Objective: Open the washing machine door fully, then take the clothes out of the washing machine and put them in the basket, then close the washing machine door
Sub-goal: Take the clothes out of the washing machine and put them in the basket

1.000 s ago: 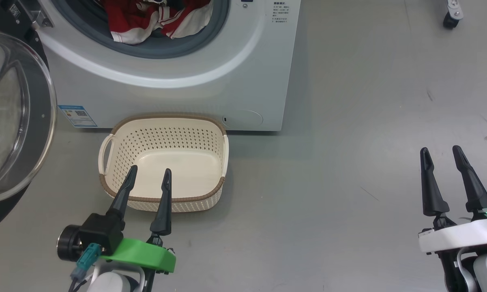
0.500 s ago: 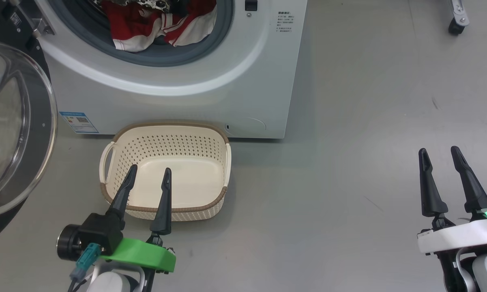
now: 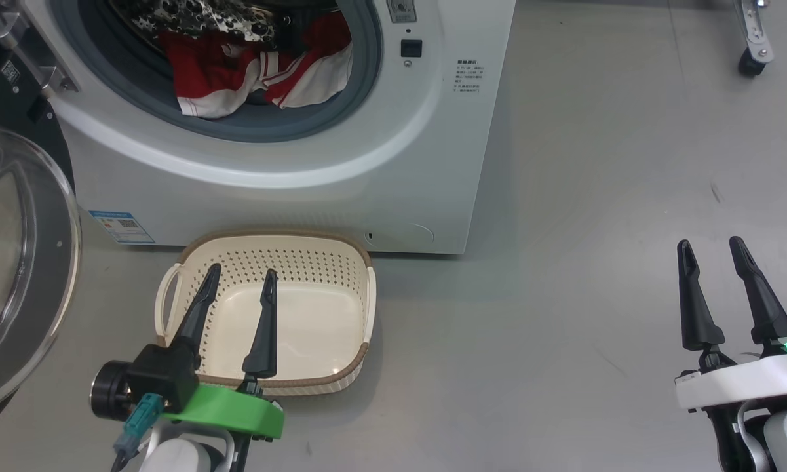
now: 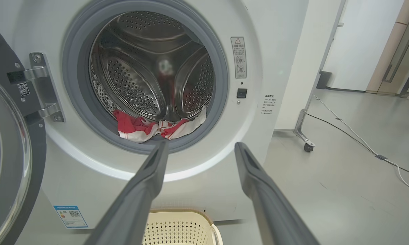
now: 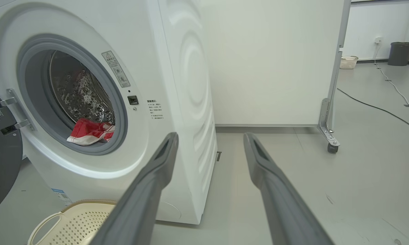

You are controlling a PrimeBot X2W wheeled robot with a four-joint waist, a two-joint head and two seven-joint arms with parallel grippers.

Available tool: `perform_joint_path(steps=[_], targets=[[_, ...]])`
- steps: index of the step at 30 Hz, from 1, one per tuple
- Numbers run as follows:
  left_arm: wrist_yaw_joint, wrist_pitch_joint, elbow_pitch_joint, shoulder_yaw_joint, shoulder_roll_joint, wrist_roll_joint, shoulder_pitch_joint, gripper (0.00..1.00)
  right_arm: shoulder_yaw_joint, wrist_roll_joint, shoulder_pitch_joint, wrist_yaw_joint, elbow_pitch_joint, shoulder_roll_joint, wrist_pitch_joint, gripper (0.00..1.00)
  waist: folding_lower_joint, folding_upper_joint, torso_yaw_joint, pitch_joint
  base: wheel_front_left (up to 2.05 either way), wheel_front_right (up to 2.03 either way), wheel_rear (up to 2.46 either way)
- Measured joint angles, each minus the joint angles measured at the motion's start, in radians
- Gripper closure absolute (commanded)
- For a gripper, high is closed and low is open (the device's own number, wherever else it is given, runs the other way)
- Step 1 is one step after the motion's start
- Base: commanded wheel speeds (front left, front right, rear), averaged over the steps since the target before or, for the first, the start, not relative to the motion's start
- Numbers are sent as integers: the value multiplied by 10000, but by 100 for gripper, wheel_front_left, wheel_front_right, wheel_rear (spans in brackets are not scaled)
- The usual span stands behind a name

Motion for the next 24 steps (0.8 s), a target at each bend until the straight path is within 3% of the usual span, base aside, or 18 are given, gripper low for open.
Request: perform_joint_path(steps=[12,24], targets=[[0,0,0,-125,0,19,0,0,-10,0,-1,0,46,13,0,0,0,0,-31,35,84,-84,0],[4,0,0,-157,0,19,0,0,-13,2,-2,0,79,17,0,0,0,0,-54,53,34,-34,0]])
